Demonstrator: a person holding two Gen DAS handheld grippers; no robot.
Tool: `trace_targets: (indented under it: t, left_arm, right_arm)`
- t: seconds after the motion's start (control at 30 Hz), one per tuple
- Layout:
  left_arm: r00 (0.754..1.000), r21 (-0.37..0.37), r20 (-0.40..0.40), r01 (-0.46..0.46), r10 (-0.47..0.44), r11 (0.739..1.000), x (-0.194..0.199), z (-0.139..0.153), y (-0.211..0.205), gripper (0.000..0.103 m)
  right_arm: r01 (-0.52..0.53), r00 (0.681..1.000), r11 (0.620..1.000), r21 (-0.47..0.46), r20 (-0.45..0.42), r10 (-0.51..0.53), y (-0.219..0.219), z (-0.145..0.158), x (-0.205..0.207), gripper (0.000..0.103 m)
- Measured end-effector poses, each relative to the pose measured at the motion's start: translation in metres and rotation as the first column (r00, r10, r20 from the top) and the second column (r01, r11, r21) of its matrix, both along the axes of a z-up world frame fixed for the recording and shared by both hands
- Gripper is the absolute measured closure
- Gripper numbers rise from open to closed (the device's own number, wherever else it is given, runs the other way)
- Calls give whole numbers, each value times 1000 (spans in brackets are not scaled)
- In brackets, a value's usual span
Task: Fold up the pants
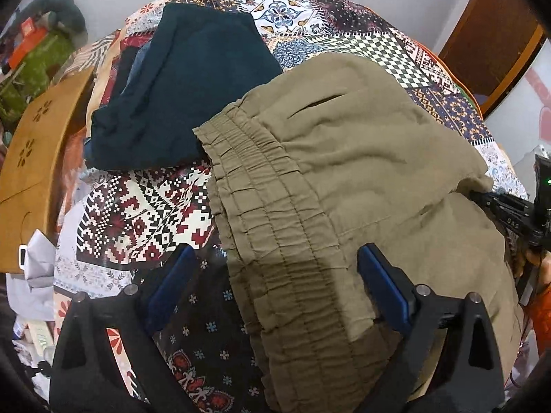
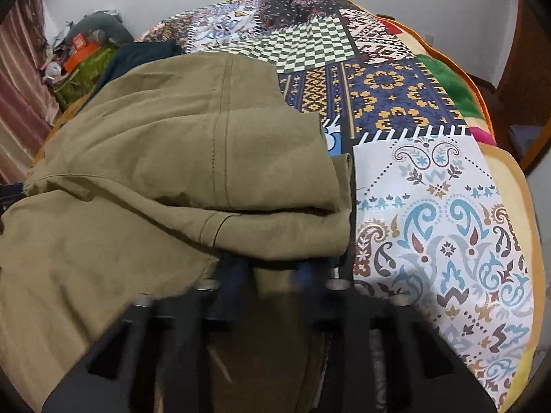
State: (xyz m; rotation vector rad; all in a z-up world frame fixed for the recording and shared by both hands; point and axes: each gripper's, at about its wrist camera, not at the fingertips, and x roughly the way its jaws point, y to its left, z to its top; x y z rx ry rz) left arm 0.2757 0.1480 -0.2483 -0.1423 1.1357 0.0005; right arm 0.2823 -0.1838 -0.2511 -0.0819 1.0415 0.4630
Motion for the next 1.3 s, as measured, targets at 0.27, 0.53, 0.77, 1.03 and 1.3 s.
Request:
trace_targets:
  t: [0.27,0.53,0.77,1.03,1.3]
  left_arm:
    - [999,71,34,-24,22,997,-7,4,9,6]
    - [996,137,67,-71,62,988,-16,2,13,6]
    - [998,108,55,-44,38,993,-16,4,16,6]
    - [997,131,70,-25,16,991,-18,25,15,6]
    - [996,99,89,-31,22,995,-1,42,24,6]
  right_arm:
    - [-23,999,1000,-20,48,24,-1,17,-17,99]
    - [-26,998,998,-55,59,29,9,14,-27,99]
    - [-7,999,998,-68,33,10,12,15,-18,97]
    - [-14,998,1000,7,58,14,-2,42,-32,91]
    - [-43,988,998,54,149,34,-2,66,-26,60]
